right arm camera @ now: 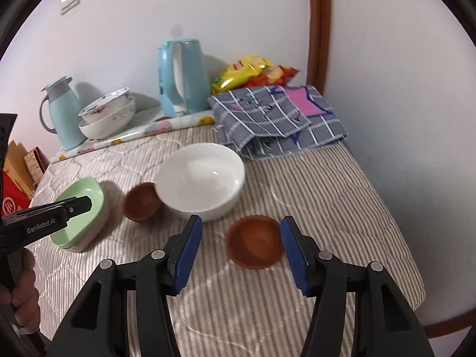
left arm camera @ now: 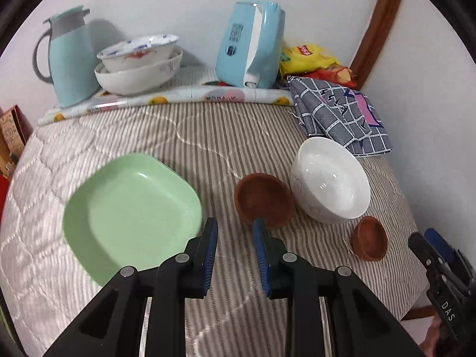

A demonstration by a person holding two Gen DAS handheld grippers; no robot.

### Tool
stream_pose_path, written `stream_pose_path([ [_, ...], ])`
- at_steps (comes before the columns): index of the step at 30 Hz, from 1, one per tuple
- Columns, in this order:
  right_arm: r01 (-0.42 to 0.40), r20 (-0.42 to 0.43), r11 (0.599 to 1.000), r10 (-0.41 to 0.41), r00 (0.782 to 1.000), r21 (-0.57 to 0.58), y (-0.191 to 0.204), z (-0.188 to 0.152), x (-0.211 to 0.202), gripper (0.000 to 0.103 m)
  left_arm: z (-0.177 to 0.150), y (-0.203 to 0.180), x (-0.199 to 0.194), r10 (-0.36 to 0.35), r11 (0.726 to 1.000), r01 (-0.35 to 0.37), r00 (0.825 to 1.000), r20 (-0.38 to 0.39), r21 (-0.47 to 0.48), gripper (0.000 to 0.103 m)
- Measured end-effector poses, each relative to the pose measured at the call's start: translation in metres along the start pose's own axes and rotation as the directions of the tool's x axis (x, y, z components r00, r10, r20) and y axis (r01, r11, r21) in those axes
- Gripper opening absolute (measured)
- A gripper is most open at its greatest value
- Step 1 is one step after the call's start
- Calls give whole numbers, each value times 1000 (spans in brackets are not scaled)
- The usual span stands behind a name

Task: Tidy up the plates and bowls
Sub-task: 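Move the left gripper toward the larger brown clay bowl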

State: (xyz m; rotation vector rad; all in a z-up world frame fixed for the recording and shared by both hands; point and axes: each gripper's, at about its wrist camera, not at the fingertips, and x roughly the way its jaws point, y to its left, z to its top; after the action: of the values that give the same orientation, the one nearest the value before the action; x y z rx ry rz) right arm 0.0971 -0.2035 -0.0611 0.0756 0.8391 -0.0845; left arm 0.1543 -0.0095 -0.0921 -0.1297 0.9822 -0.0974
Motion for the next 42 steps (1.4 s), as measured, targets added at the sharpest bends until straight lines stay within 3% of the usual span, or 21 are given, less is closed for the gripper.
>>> stream_pose_path([
  [1, 5, -3, 1000, -5, 1000, 8, -5, -2, 2, 55, -1, 0, 2, 2, 1000, -2, 1000, -1, -15, 26],
  [3, 16, -6, 1000, -16, 1000, 19, -15, -4, 5, 55, -1, -1, 9, 4, 999, -4, 1000, -7, -41, 47],
  [5, 14, -5, 1000, -14, 1000, 28, -25, -8, 8, 55, -2, -2, 12, -7, 999, 7, 1000, 7, -51, 51],
  [12, 4, -35, 998, -2, 999, 58, -50, -15, 25, 55, -1, -7, 32, -2, 996, 1, 1000, -11, -87, 51],
  [28, -45, -117, 996, 53, 992, 73, -51, -21, 67, 54, 3, -13, 68, 23, 991, -29, 998, -54, -129, 50],
  [32, -47, -133, 997, 56, 990, 68, -50, -22, 76, 51, 5, -16, 75, 51, 993, -57, 997, -60, -106, 50],
  [35, -47, -147, 997, 56, 988, 65, -50, -23, 83, 42, 6, -15, 79, 54, 992, -60, 997, -63, -109, 50],
  [42, -48, -154, 996, 60, 986, 80, -51, -23, 91, 31, 9, -17, 90, 54, 993, -62, 995, -81, -105, 35],
])
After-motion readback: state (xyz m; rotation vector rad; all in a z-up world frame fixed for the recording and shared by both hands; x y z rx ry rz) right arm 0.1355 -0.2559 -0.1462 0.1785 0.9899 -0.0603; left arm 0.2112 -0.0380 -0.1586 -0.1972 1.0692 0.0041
